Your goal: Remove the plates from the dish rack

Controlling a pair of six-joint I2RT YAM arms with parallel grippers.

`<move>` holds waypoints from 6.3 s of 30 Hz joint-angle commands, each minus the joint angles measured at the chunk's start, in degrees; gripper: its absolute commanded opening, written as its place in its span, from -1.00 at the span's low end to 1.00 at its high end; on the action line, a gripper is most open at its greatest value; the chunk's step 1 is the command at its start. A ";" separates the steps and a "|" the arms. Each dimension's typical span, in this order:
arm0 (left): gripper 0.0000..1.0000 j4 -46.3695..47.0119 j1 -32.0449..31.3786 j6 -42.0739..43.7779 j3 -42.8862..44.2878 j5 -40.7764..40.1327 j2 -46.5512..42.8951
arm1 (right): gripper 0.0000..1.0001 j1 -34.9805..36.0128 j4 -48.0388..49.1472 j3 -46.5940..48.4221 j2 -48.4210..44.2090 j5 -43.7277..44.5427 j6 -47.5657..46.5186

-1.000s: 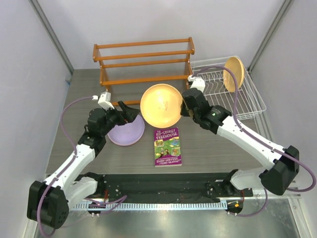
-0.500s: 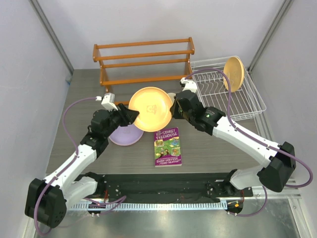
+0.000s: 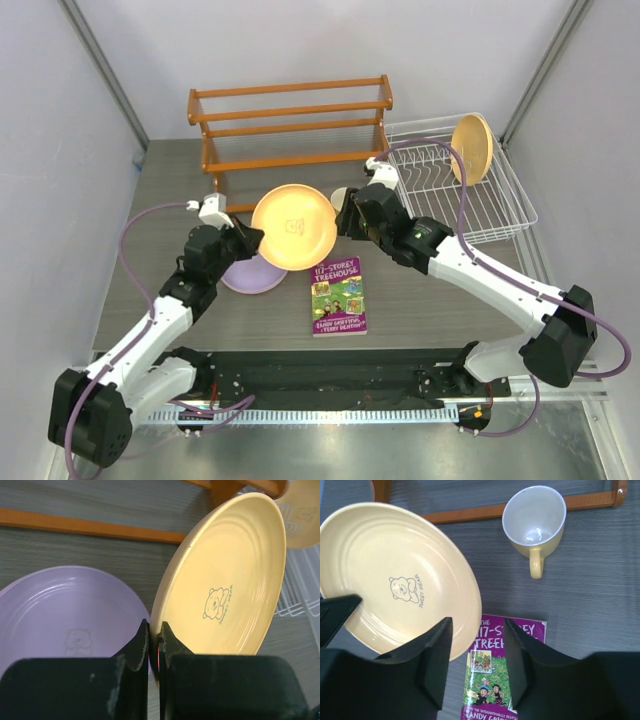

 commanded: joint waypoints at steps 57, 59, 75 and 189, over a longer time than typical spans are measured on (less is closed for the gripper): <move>-0.07 -25.81 2.42 -5.36 3.56 -25.74 -0.09 | 0.57 -24.57 -1.70 7.05 -0.11 25.30 -20.75; 0.00 -26.07 2.43 -5.36 3.38 -26.53 -0.36 | 0.60 -27.29 -0.73 7.58 1.21 25.21 -22.07; 0.11 -12.46 2.42 0.26 6.02 -5.10 1.21 | 0.64 -43.47 7.26 31.72 28.36 27.94 -35.26; -1.00 2.41 -3.29 -2.38 5.23 0.19 5.80 | -0.90 -1.28 0.41 1.17 -4.06 -1.86 0.86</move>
